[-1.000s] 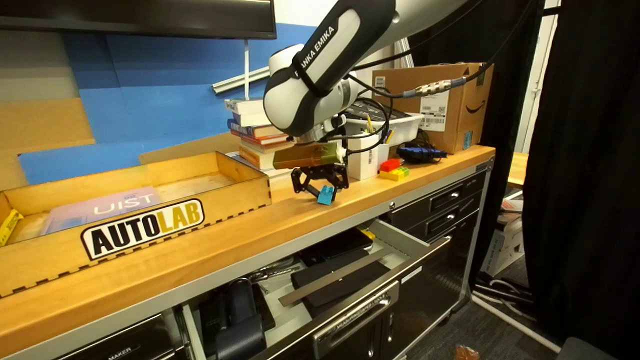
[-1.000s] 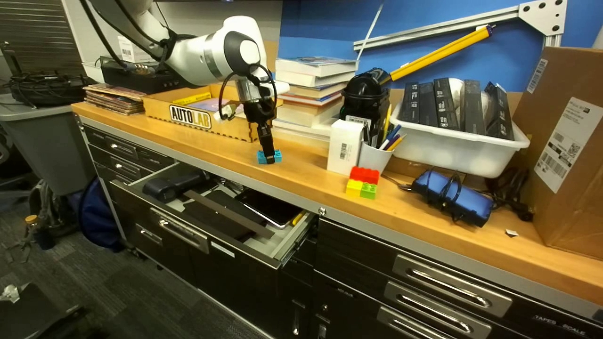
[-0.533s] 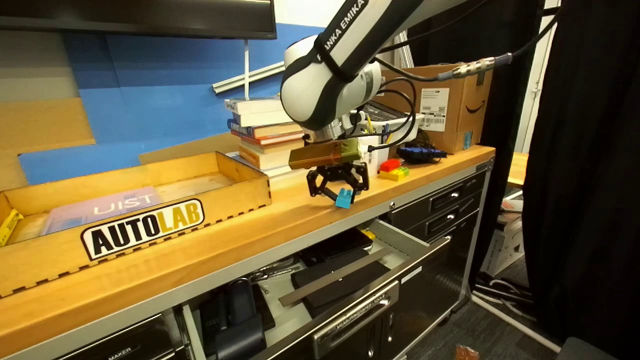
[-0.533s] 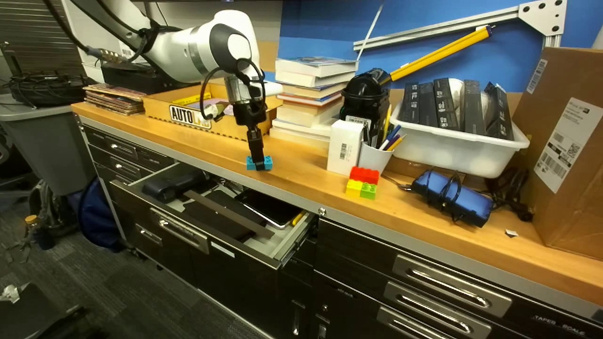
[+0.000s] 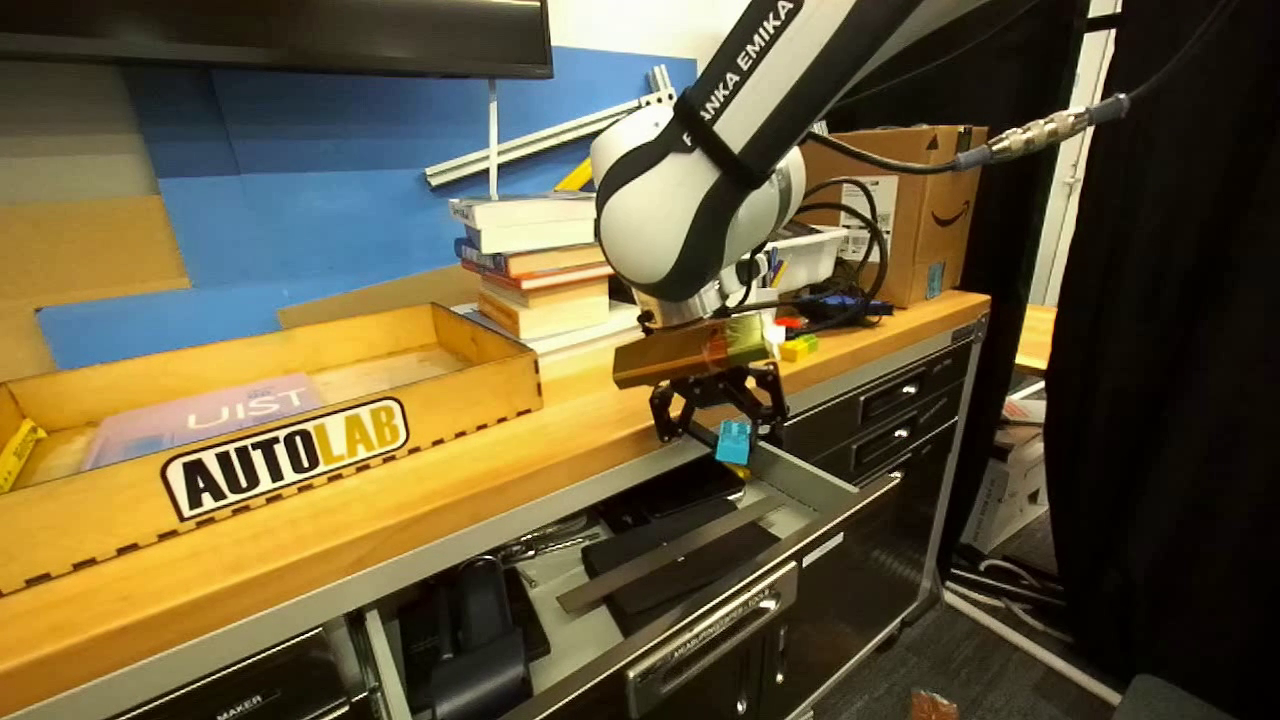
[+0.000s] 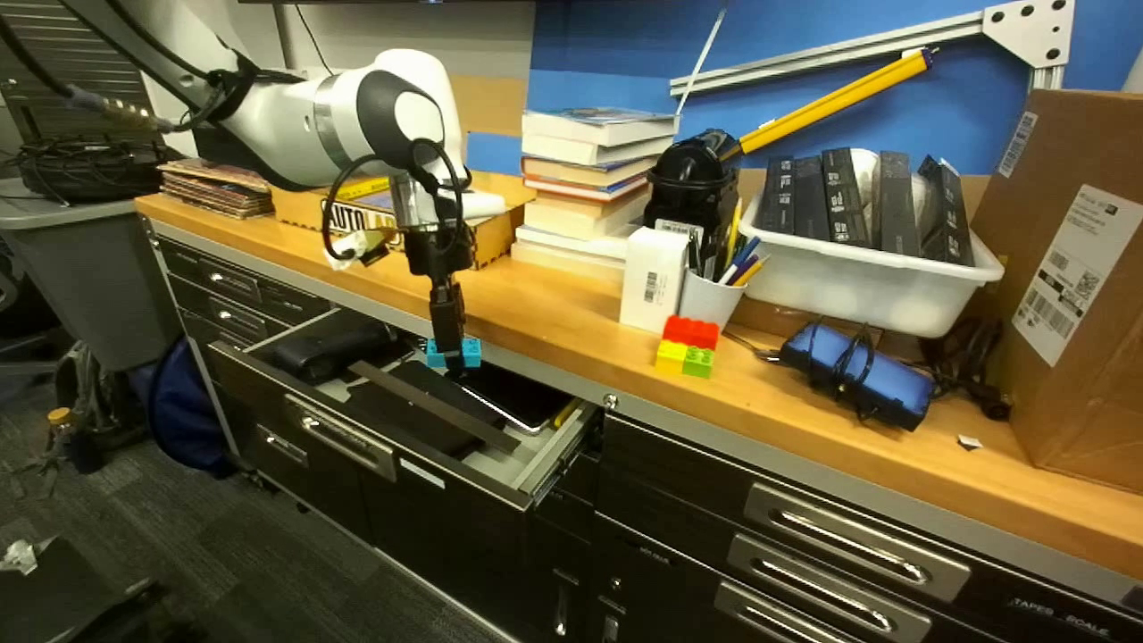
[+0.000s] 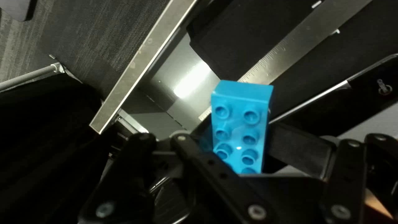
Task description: Put the blue block in the drawer, then close it
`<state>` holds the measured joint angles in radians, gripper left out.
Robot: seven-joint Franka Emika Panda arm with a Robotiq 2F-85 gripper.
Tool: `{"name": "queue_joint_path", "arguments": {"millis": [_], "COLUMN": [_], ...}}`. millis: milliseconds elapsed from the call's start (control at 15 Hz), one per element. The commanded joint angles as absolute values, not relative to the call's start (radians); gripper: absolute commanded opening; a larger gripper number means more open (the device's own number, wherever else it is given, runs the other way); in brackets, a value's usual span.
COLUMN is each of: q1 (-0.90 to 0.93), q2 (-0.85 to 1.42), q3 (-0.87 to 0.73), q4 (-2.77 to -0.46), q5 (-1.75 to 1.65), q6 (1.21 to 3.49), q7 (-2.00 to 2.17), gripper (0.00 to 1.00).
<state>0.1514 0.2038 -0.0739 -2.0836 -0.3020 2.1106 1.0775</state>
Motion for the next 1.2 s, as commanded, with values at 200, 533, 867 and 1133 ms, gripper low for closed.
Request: {"name": "queue_joint_path", "arguments": {"millis": [200,533,867,1133], "q1": [0.14,0.14,0.134,0.096], "q2": [0.194,0.215,0.155,0.08], "q3": [-0.035,-0.01,-0.028,-0.039], "q4": [-2.175,-2.176,-2.205,-2.278], "q5": [-0.315,-0.251,-0.284,-0.263], "q6": [2.189,2.284,2.269,2.269], "q7": [1.089,1.056,1.08,1.039], "gripper": [0.55,0.97,1.0,1.0]}}
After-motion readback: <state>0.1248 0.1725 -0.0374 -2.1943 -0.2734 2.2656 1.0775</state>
